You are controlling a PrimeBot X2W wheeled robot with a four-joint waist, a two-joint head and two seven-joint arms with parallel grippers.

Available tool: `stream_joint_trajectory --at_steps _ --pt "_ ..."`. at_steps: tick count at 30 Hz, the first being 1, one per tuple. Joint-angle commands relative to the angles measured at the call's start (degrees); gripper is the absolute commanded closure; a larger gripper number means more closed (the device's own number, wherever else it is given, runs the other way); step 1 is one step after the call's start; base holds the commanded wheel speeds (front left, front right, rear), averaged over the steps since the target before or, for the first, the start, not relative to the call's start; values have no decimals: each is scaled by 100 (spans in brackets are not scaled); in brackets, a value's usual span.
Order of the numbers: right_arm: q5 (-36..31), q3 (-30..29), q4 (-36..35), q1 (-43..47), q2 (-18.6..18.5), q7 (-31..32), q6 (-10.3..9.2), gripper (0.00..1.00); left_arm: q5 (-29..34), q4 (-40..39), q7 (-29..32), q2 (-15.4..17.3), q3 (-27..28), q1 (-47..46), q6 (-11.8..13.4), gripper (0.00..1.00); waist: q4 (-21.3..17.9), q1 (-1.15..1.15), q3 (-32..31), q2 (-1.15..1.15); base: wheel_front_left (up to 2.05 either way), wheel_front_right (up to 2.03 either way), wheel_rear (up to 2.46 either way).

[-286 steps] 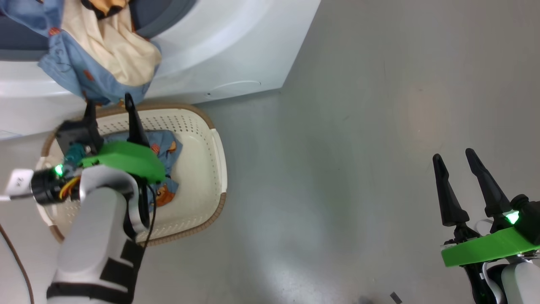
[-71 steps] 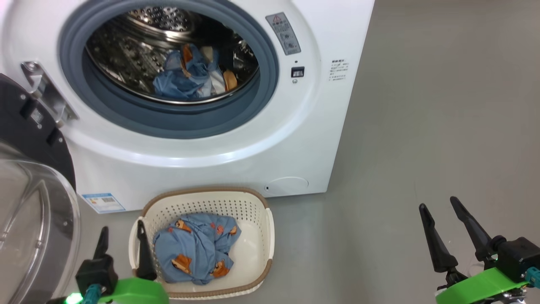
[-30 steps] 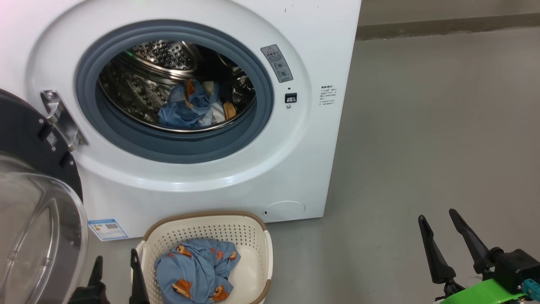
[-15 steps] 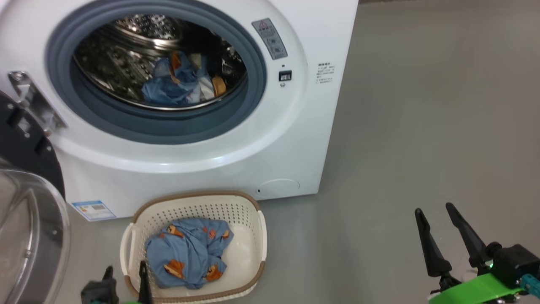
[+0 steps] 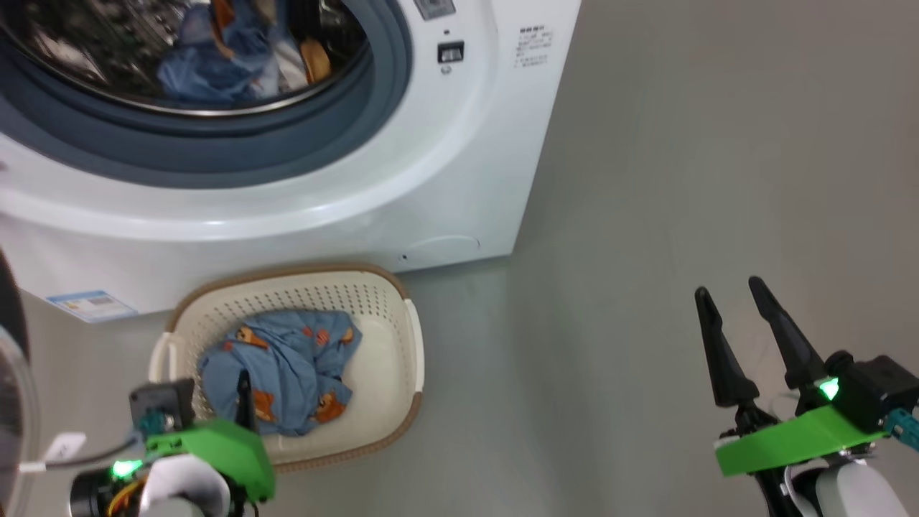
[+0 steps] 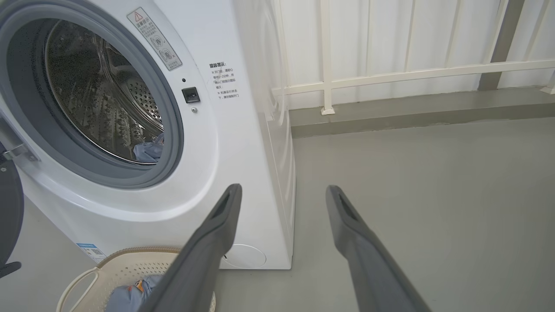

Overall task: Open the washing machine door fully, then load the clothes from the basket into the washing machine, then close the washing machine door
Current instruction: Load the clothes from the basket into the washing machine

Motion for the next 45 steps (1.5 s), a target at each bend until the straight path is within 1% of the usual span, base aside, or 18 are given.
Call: stream_joint_trajectory --at_steps 1,4,9,14,18,24,29,36,45 --pt "78 133 -145 -148 -76 -28 9 0 -50 -83 8 134 197 -198 3 0 -227 0 421 0 0 0 0" --pt "141 174 -165 -353 -121 -28 9 0 -95 156 118 162 231 -567 30 0 -314 0 739 0 0 0 0" --pt "234 231 -161 -641 -190 -28 9 0 -184 778 281 216 296 -1102 65 0 -466 0 1178 0 0 0 0" --pt "311 246 -151 -823 -256 -28 9 0 -279 1376 258 238 376 -1597 124 0 -516 0 1541 0 0 0 0" --pt "360 263 -174 -957 -302 -28 9 0 -353 1844 223 276 413 -1996 100 0 -537 0 1818 0 0 0 0" --pt "424 301 -217 -1172 -386 -28 9 0 -509 2536 341 332 522 -2612 145 0 -591 0 2245 0 0 0 0" --pt "466 308 -238 -1327 -446 -28 9 0 -509 2957 104 450 534 -3099 170 0 -685 0 2608 0 0 0 0" --pt "527 256 -219 -1375 -481 -28 9 0 -700 3593 -60 553 704 -3562 225 0 -773 0 2970 0 0 0 0" --pt "580 249 -255 -1462 -522 -28 9 0 -822 4042 -291 662 769 -3995 196 0 -839 0 3324 0 0 0 0"
